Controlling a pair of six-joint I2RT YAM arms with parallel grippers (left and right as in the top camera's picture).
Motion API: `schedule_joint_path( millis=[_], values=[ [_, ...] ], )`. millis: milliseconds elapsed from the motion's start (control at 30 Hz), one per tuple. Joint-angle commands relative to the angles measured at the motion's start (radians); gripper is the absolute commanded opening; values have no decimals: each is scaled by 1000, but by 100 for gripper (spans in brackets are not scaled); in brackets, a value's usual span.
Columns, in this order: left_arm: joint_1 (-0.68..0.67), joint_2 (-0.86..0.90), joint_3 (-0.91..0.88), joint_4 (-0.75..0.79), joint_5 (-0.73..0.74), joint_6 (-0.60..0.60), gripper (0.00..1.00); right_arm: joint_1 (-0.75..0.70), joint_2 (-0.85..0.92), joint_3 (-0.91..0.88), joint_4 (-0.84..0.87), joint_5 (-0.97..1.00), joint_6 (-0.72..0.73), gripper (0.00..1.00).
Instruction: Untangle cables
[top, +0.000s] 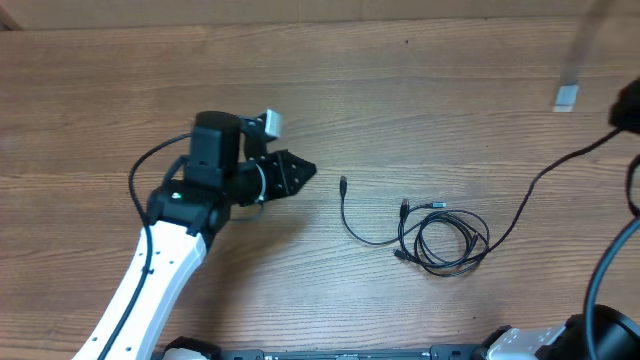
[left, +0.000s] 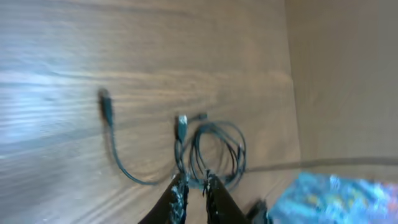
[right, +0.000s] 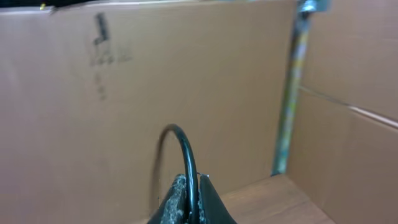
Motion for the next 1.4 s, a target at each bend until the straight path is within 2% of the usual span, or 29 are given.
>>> schedule_joint_path(
  millis=[0, 33, 167, 233, 300, 500, 600, 700, 767, 867, 1100, 1367],
  values=[
    [-134, 27, 18, -26, 16, 195, 19, -2, 31, 2, -7, -82, -4, 4],
    [-196, 56, 18, -34, 2, 293, 22, -2, 39, 2, -6, -82, -5, 4],
    [-319, 140, 18, -56, -58, 528, 33, -2, 41, 2, -6, -77, -5, 4],
    [-372, 187, 18, -63, -70, 617, 38, -2, 40, 2, -8, -51, -5, 4],
    [-414, 233, 18, -60, -70, 668, 39, -2, 40, 2, -14, -44, -5, 4],
    [-486, 314, 18, -28, -49, 701, 38, -2, 40, 2, -21, -44, -5, 4],
    [-522, 314, 18, 16, 31, 742, 38, -2, 40, 2, -33, -45, -4, 4],
    [-569, 314, 18, 91, 45, 758, 45, -2, 41, 2, -51, -49, -1, 4],
    [-603, 314, 18, 137, 25, 812, 53, -2, 41, 2, -63, -49, 20, 4],
    [-652, 325, 18, 205, -85, 859, 59, -2, 41, 2, -90, -60, 43, 4],
    [-681, 426, 18, 340, -143, 874, 61, -2, 41, 2, -92, -74, 45, 4],
    [-684, 537, 18, 396, -224, 952, 61, -2, 41, 2, -93, -86, 45, 4]
  ],
)
